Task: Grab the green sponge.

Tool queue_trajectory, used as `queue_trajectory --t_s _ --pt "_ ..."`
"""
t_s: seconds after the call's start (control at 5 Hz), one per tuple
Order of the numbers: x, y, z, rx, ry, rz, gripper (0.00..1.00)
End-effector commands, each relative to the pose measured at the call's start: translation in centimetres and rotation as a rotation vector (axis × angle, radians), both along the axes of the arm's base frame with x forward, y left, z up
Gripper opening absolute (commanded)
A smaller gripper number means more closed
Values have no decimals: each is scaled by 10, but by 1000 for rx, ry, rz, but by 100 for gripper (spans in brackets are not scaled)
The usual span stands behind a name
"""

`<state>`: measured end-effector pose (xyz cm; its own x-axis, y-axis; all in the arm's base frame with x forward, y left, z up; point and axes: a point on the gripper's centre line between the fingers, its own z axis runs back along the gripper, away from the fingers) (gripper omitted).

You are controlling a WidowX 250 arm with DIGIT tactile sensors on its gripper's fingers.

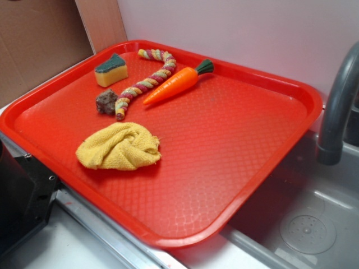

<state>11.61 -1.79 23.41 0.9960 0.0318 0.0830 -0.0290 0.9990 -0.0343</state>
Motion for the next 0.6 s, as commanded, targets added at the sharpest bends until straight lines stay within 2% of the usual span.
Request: queue_trajectory --t_s 0.0,0.2,0.4 --pt "0 0 0 0 0 0 100" --pt "6 13 -5 7 -34 104 100" --pt "17 25 -16 40 -67 192 100"
